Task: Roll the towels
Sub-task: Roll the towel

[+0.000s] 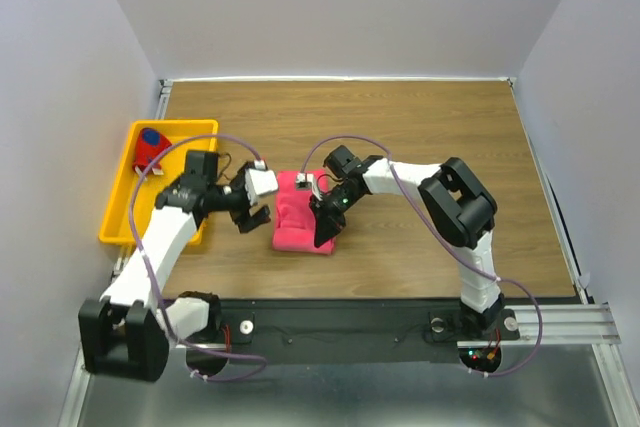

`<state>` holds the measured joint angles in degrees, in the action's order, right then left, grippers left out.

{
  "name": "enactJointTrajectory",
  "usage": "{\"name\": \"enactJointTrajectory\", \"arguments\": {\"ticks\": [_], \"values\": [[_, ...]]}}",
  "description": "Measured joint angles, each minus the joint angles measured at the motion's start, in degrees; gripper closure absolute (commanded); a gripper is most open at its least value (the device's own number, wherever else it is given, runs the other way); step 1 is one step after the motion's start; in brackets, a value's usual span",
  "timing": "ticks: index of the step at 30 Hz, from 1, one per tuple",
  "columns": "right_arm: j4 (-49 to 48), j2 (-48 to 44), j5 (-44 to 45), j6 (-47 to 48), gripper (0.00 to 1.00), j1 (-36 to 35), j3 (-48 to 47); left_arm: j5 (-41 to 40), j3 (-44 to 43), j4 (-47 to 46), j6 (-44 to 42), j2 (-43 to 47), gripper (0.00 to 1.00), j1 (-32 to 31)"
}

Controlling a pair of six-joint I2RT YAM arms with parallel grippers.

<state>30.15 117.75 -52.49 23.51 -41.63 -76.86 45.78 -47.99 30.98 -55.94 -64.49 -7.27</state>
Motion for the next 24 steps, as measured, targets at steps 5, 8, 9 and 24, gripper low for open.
{"name": "enactJointTrajectory", "arguments": {"ticks": [5, 8, 9, 24], "values": [[7.63, 7.02, -7.06, -1.46, 0.97, 1.27, -6.95, -8.44, 10.45, -4.46, -4.0, 9.01, 0.11, -11.87], [10.67, 9.73, -9.46, -2.67, 0.96, 1.51, -9.49, -13.16, 15.28, -7.19, -4.22, 10.4, 0.11, -19.96], [11.56, 10.29, -9.97, -3.02, 0.95, 1.53, -10.05, -14.78, 16.26, -8.15, -4.15, 10.4, 0.11, -22.08], [16.02, 13.57, -13.18, -6.93, 0.75, 2.64, -12.04, -28.89, 17.11, -22.38, -0.33, -2.34, 0.62, -41.51]]}}
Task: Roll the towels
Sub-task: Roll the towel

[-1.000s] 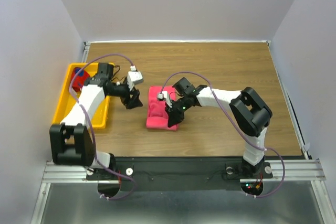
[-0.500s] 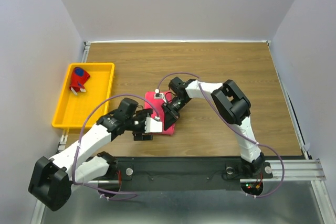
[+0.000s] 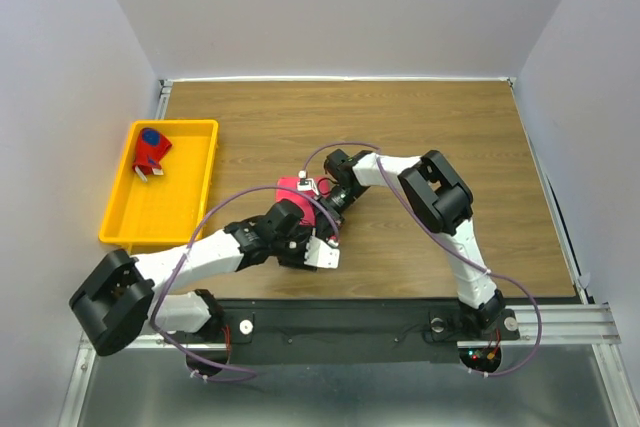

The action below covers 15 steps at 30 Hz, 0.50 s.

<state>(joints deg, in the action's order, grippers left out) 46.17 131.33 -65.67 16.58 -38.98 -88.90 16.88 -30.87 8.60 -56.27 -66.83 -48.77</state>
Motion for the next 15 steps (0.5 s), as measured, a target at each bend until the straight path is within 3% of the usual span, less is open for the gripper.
{"name": "enactJointTrajectory", "arguments": {"ticks": [1, 2, 5, 7, 15], "values": [[0.22, 0.09, -0.04, -0.35, 0.7, 0.04, 0.0, -0.63, -0.04, -0.46, 0.42, -0.72, 0.75, -0.37], [0.48, 0.22, -0.07, -0.55, 0.58, 0.37, 0.0, -1.77, -0.96, -1.14, 1.16, -2.51, 0.78, -0.7], [0.79, 0.28, -0.04, -1.25, 0.41, 1.2, 0.0, -2.56, -2.56, -0.76, 3.08, -4.33, 0.92, -0.7], [1.05, 0.37, -0.39, -2.23, 0.37, 2.01, 0.07, -2.99, -2.67, -0.66, 4.61, -4.28, 1.0, -0.74], [1.2, 0.37, -1.6, -7.02, 0.36, 5.68, 0.68, -2.19, -3.06, 0.07, 8.61, -4.37, 1.0, 0.09]]}}
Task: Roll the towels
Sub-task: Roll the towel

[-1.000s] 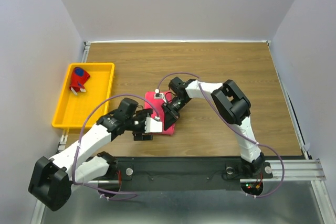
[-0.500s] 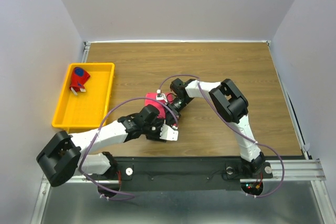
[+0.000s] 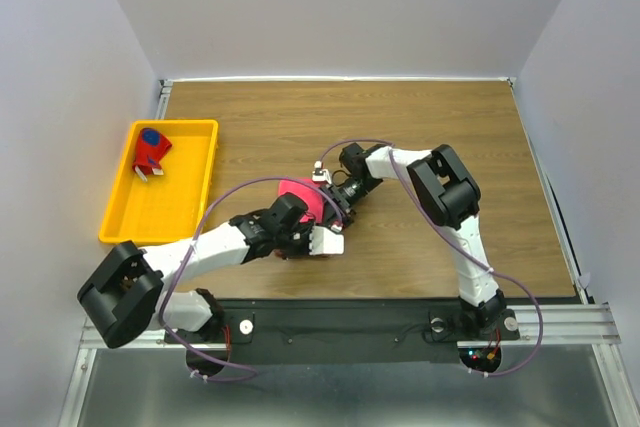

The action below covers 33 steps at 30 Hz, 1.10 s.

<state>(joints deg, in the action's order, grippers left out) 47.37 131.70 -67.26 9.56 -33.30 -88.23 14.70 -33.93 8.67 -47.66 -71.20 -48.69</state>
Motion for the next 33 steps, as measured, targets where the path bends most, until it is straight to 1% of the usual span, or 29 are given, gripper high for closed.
{"name": "enactJointTrajectory", "arguments": {"ticks": [3, 5, 6, 7, 8, 9, 11, 12, 17, 23, 25, 29, 33], "values": [[-0.28, 0.0, -0.07, -1.09, 0.34, 0.68, 0.33, 3.23, -1.81, 1.62, 0.42, -1.6, 1.0, 2.56], [-0.5, -0.04, -0.15, -1.46, 0.3, 0.74, 0.46, 7.19, -4.81, 4.2, 0.42, -4.46, 1.0, 5.64], [-0.66, -0.13, -0.26, -1.49, 0.21, 0.74, 0.59, 8.66, -6.03, 5.05, 0.39, -5.79, 1.0, 6.95], [-0.7, -0.35, -0.44, -1.49, 0.17, 0.79, 0.68, 10.62, -7.19, 6.23, 0.24, -7.06, 1.0, 8.46], [-0.66, -0.55, -0.72, -1.66, 0.16, 0.79, 0.72, 13.0, -8.7, 7.65, -0.09, -8.66, 1.0, 10.1], [-0.59, -0.96, -0.92, -1.57, 0.07, 0.87, 0.72, 14.12, -9.49, 8.5, -0.28, -9.35, 1.0, 10.71], [-0.7, -2.56, 0.22, -1.22, 0.05, 1.14, 0.87, 18.23, -13.33, 11.89, -1.16, -13.46, 1.0, 13.57], [-0.76, -3.58, 1.86, -0.85, 0.0, 1.4, 1.03, 20.22, -14.75, 13.07, -1.51, -15.02, 1.0, 14.6], [-1.86, -8.57, 7.89, 0.85, 0.0, 4.94, 2.56, 25.57, -17.79, 16.65, -3.08, -19.1, 1.0, 17.31], [-2.93, -15.61, 13.77, 2.84, 0.0, 13.57, 5.7, 28.76, -22.88, 21.79, -3.85, -24.7, 0.99, 18.56], [-2.91, -18.91, 15.58, 4.11, 0.0, 15.1, 7.02, 30.27, -25.03, 23.96, -3.89, -26.95, 0.99, 19.39], [-2.97, -26.73, 17.25, 6.78, 0.0, 14.73, 8.15, 35.04, -30.69, 29.94, -4.22, -33.44, 1.0, 22.32], [-4.57, -33.2, 21.73, 9.33, 0.0, 10.6, 8.94, 41.86, -35.76, 36.13, -4.57, -40.63, 0.99, 25.79]]}}
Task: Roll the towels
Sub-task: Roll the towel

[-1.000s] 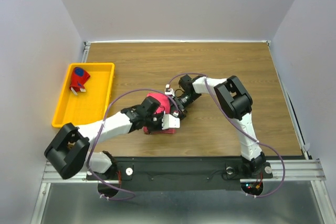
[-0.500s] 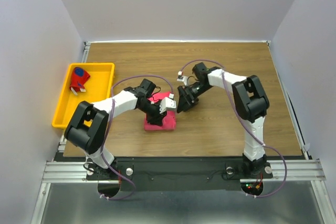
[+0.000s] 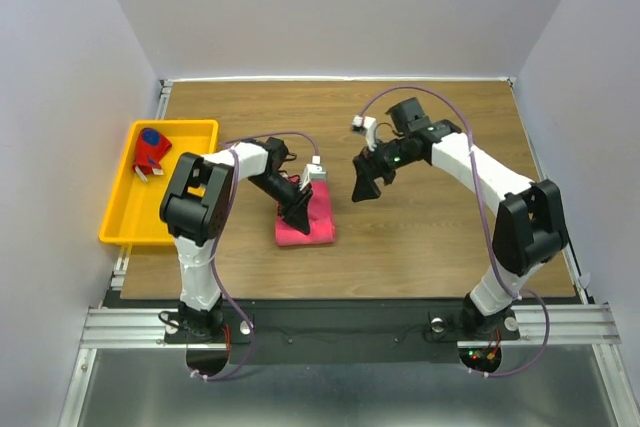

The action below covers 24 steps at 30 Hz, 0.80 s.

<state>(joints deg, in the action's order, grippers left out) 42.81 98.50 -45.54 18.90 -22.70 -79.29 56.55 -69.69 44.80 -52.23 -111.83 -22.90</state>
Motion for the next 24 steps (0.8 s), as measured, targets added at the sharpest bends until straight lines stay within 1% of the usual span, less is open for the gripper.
{"name": "enactJointTrajectory", "arguments": {"ticks": [4, 6, 7, 8, 10, 13, 15, 16, 18, 19, 20, 22, 23, 24], "values": [[-3.8, -3.39, 8.04, 2.43, 0.0, -9.07, 2.95, 3.69, -4.48, 5.95, -1.36, -5.62, 0.97, 1.68], [-5.97, -3.76, 12.92, 4.02, 0.0, -14.95, 4.72, 5.09, -5.81, 7.89, -1.7, -7.48, 0.95, 2.4], [-7.61, -3.76, 16.81, 5.29, 0.0, -18.97, 5.97, 5.68, -6.23, 8.66, -1.73, -8.17, 0.95, 2.8], [-8.46, -3.76, 18.97, 6.01, 0.0, -20.94, 6.86, 6.05, -6.43, 9.07, -1.81, -8.57, 0.94, 3.06], [-11.37, -3.74, 24.24, 8.26, 0.0, -27.08, 9.11, 6.25, -6.82, 9.62, -1.99, -9.03, 0.94, 3.21], [-15.21, -3.08, 29.62, 11.3, 0.0, -32.44, 11.23, 6.25, -7.96, 10.97, -2.43, -9.94, 0.93, 3.21], [-17.57, -2.23, 32.09, 12.61, 0.02, -34.29, 12.02, 6.32, -8.68, 11.91, -2.58, -10.62, 0.92, 3.21], [-19.47, -1.31, 34.12, 13.79, 0.05, -35.34, 12.57, 6.34, -8.96, 12.24, -2.6, -10.84, 0.92, 3.26], [-21.53, 0.07, 35.85, 14.93, 0.08, -36.48, 13.27, 6.34, -9.46, 12.94, -2.78, -11.23, 0.92, 3.26], [-23.17, 1.25, 37.16, 15.69, 0.13, -37.07, 13.84, 6.29, -9.66, 13.14, -2.84, -11.39, 0.92, 3.26], [-24.22, 2.21, 38.03, 16.17, 0.15, -37.42, 14.14, 6.27, -9.9, 13.4, -2.91, -11.56, 0.92, 3.26], [-26.27, 3.74, 39.95, 17.29, 0.29, -37.73, 14.58, 6.23, -10.19, 13.73, -2.93, -11.8, 0.91, 3.26], [-27.3, 4.28, 40.83, 17.7, 0.39, -37.75, 14.75, 6.12, -10.27, 13.75, -2.95, -11.82, 0.87, 3.28], [-28.09, 4.42, 41.22, 18.03, 0.64, -37.75, 14.95, 6.01, -10.34, 13.75, -2.95, -11.82, 0.84, 3.3]]}}
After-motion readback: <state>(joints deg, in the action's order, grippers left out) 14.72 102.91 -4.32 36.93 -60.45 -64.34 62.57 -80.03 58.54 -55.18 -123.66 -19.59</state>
